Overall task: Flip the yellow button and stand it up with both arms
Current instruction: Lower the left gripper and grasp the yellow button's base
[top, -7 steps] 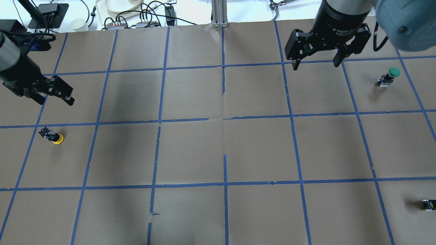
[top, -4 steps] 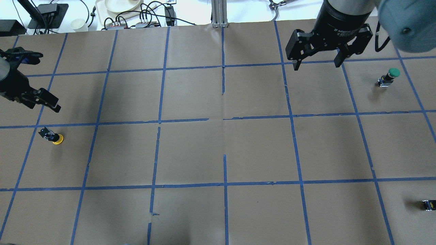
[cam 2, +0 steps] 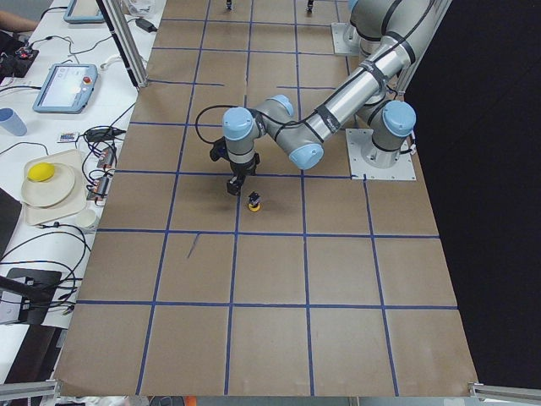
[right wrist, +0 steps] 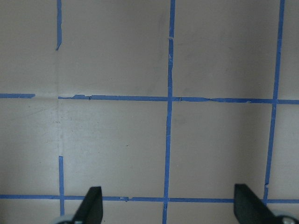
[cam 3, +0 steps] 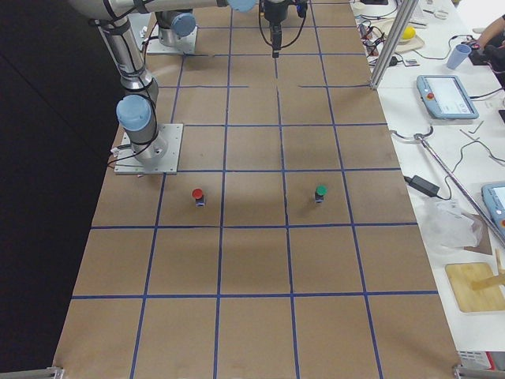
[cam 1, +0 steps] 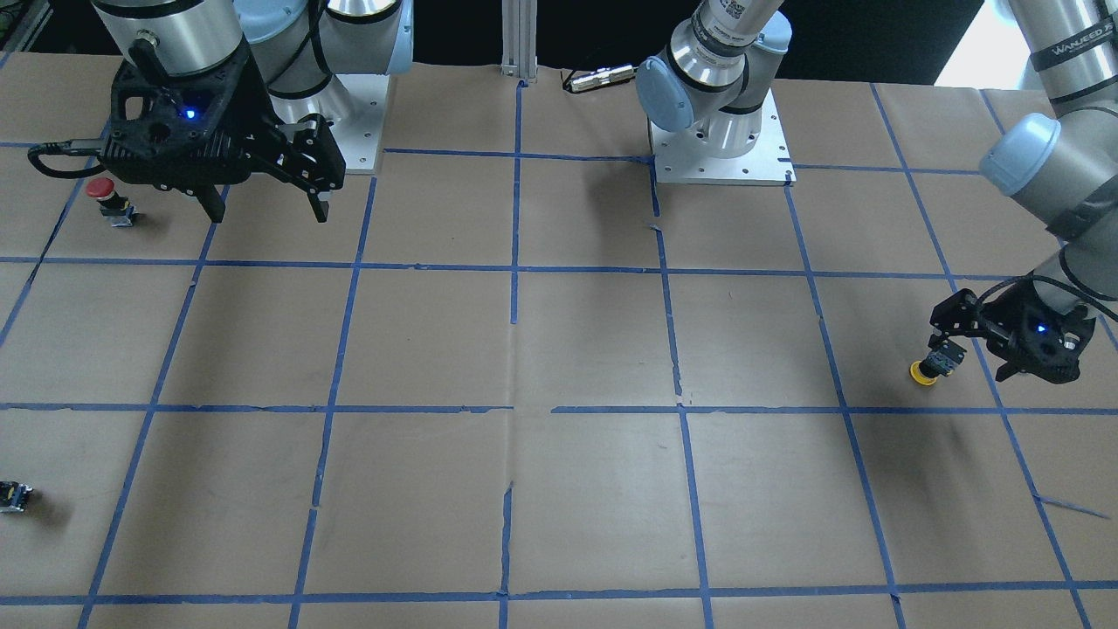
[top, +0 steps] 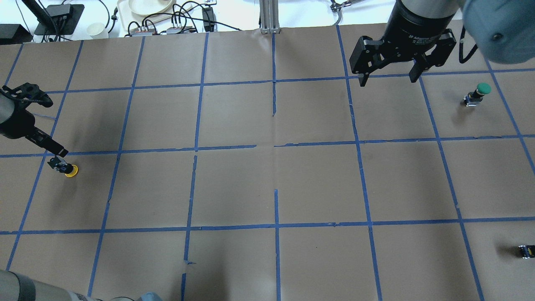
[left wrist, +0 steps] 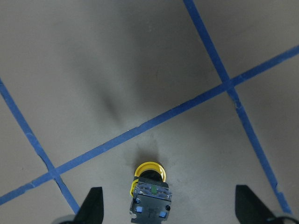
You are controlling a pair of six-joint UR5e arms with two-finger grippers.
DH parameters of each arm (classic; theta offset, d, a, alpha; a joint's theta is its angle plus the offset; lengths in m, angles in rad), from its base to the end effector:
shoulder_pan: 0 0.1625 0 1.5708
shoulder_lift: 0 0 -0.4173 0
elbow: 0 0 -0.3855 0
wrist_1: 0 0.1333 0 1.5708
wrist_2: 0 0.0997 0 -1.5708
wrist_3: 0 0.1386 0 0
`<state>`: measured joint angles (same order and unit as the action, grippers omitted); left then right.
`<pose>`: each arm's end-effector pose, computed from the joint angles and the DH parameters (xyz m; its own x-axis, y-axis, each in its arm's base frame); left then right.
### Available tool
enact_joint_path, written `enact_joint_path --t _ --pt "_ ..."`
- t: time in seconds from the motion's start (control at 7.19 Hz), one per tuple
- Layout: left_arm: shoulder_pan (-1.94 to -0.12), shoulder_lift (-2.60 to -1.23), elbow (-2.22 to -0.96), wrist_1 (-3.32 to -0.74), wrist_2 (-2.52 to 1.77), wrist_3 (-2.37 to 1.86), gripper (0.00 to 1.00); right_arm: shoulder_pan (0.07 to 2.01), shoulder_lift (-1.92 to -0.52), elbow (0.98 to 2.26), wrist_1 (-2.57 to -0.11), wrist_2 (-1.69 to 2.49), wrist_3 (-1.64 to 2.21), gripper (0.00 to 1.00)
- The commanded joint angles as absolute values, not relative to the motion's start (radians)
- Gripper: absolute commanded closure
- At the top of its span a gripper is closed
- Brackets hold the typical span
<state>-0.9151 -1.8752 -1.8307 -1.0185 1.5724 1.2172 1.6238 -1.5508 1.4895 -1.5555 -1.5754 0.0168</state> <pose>0.2292 -0.5162 0.2146 -0.8464 0.5324 0.0107 0.5325 0.8464 0.0057 0.1589 -0.4914 0.4695 -0.9993 -0.0360 0.0038 -0.0361 0.9983 -0.0461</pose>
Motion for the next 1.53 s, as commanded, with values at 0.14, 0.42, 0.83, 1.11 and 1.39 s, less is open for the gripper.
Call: enact_joint_path --t 0.14,0.42,0.83,1.11,1.39 --pt "-0.871 -1.910 -1.882 -0.941 1.566 1.265 0.01 1.623 -1.551 1.489 -1.555 -1.575 0.017 0.00" --pt "-0.871 -1.910 -1.896 -0.939 1.568 1.266 0.12 1.618 -1.552 1.489 -1.554 -1.575 0.017 0.00" --pt "-0.873 -1.905 -1.898 -0.939 1.562 1.266 0.76 1.618 -1.555 1.489 -1.554 -1.575 0.017 0.00" --pt "-0.877 -1.885 -1.898 -0.956 1.518 1.259 0.92 1.618 -1.555 1.490 -1.554 -1.575 0.017 0.00" --pt "-0.919 -1.799 -1.849 -1.157 1.436 1.151 0.93 1.618 -1.554 1.489 -1.555 -1.575 0.017 0.00"
